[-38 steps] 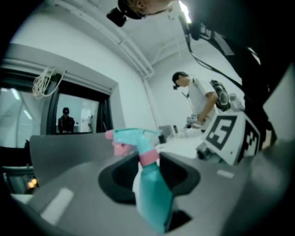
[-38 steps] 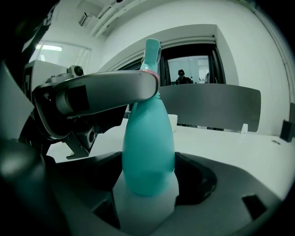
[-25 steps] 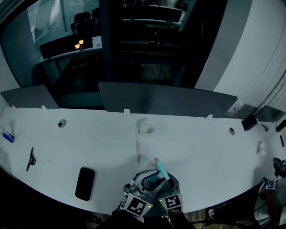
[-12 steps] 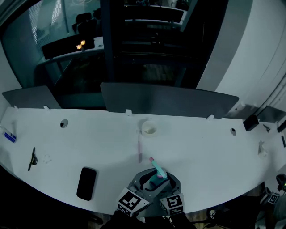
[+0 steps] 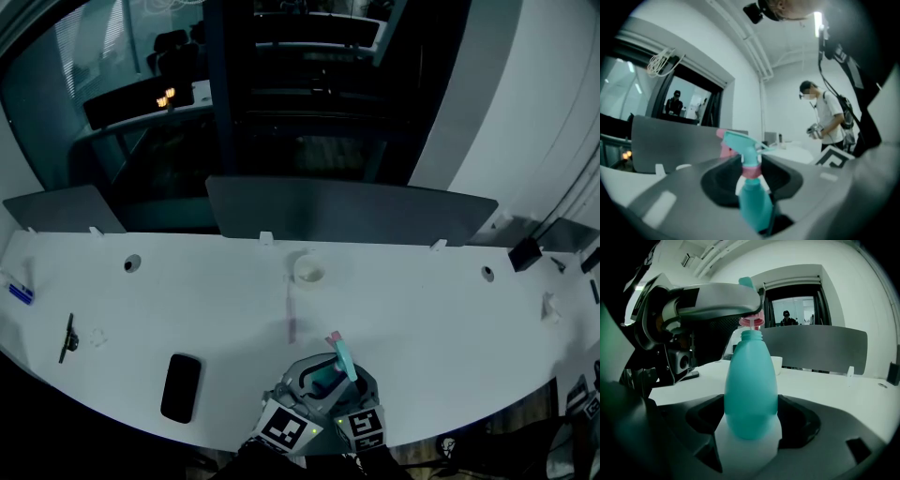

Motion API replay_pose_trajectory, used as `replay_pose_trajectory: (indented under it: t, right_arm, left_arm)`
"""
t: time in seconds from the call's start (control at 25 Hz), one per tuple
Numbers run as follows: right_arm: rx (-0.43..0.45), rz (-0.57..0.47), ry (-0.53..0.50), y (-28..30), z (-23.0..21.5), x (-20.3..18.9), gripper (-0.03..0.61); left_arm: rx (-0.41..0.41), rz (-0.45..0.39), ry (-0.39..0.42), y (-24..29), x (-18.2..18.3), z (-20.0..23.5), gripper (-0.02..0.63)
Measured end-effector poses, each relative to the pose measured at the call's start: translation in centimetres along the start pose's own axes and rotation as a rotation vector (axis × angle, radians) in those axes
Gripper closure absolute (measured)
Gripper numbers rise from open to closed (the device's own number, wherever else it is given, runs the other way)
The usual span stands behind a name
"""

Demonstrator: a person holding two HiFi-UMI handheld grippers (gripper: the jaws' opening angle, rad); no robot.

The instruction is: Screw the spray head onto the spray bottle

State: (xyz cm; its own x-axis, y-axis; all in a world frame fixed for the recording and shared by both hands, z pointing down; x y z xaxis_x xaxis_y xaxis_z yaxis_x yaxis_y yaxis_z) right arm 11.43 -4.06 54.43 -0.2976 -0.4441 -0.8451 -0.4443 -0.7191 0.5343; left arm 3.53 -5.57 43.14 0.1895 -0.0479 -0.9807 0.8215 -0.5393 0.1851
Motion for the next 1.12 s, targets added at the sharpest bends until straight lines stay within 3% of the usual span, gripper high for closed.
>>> replay_pose_trajectory:
  t: [0.12, 0.44, 0.64, 0.76, 0.92, 1.0, 1.04, 1.12]
  right_arm:
    - [0.000, 0.000, -0.003, 0.0, 0.0, 0.1, 0.215]
    - [0.000, -0.003, -0.005, 0.0, -0.1, -0.1, 0.215]
    - [0.014, 0.007, -0.004, -0.2, -0.1, 0.5, 0.215]
    - [0.151, 0.012, -0.086, 0.0, -0.3, 0.0, 0.215]
    - [0.520, 0.036, -0.288, 0.0, -1.3, -0.2, 0.215]
    - [0.650, 0.079, -0.337, 0.1, -1.5, -0.2, 0.213]
    - [0.668, 0.099, -0.339, 0.2, -1.4, -0.1, 0.213]
    - [0.613, 0.112, -0.304, 0.1, -1.2, -0.1, 0.213]
  left_arm:
    - [-0.007, 0.026, 0.028, 0.7, -1.3, -0.2, 0.485]
    - [0.024, -0.012, 0.048, 0.1, -1.7, -0.6, 0.485]
    - [-0.032, 0.032, 0.105, 0.2, -2.1, -0.4, 0.485]
    - [-0.139, 0.066, 0.116, -0.1, -2.5, 0.2, 0.485]
    - [-0.334, 0.094, 0.120, -1.1, -1.9, 0.4, 0.485]
    - [-0.381, 0.107, 0.125, -1.4, -1.9, 0.2, 0.485]
    - [-0.374, 0.112, 0.135, -1.5, -1.9, 0.1, 0.484]
    - [-0.319, 0.104, 0.137, -1.7, -1.9, -0.1, 0.483]
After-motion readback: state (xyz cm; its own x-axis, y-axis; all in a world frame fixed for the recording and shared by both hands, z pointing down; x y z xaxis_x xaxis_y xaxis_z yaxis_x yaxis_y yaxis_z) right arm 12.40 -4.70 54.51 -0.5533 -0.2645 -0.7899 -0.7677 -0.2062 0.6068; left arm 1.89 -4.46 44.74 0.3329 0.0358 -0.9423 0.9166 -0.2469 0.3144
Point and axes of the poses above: the fingertips, and each gripper's own axes: y forward along the fingers, z to its left, x out of its top, the point moved 7 cm from there along -y, backward along the fingers, and after that the axes turned 9 degrees about z, right-handed, at the moved point
